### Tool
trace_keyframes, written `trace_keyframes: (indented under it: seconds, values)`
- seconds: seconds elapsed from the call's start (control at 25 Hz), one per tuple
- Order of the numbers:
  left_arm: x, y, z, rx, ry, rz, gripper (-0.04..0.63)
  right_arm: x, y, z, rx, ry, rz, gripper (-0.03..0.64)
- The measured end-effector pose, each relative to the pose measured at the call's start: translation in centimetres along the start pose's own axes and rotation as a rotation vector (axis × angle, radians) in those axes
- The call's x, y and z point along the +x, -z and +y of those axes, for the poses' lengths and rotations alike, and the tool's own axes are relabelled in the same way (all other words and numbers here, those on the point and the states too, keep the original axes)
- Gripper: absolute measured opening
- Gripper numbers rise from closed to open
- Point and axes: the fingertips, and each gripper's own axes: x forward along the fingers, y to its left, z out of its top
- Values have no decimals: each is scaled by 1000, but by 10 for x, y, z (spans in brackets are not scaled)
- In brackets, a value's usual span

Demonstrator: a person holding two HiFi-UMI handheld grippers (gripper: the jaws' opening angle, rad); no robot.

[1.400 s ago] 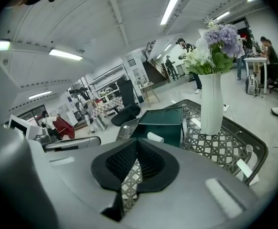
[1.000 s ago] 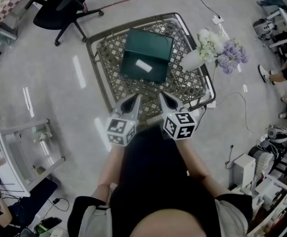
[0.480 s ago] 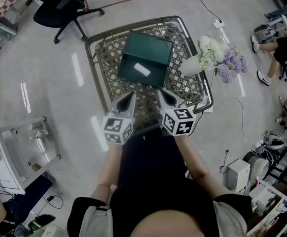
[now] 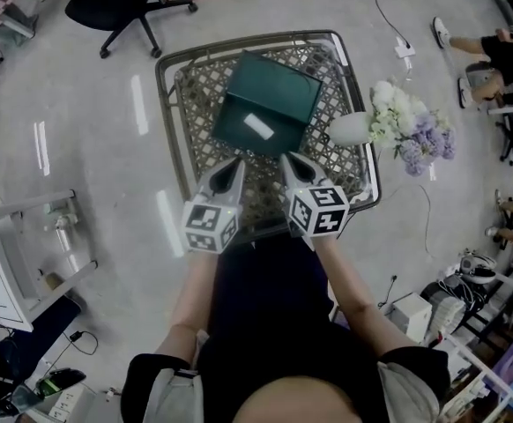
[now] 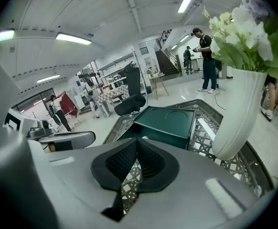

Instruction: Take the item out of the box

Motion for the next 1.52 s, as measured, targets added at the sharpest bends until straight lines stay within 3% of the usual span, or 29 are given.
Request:
trace_keyframes:
  seconds: [1.08,1.52]
  values:
    - [40,10,64,-46,-130,29,6,88,-10,-5,-157,-79,156,3]
    - [47,19,82,-67,-157,37,6,122,4,-3,-200,-99,228,101]
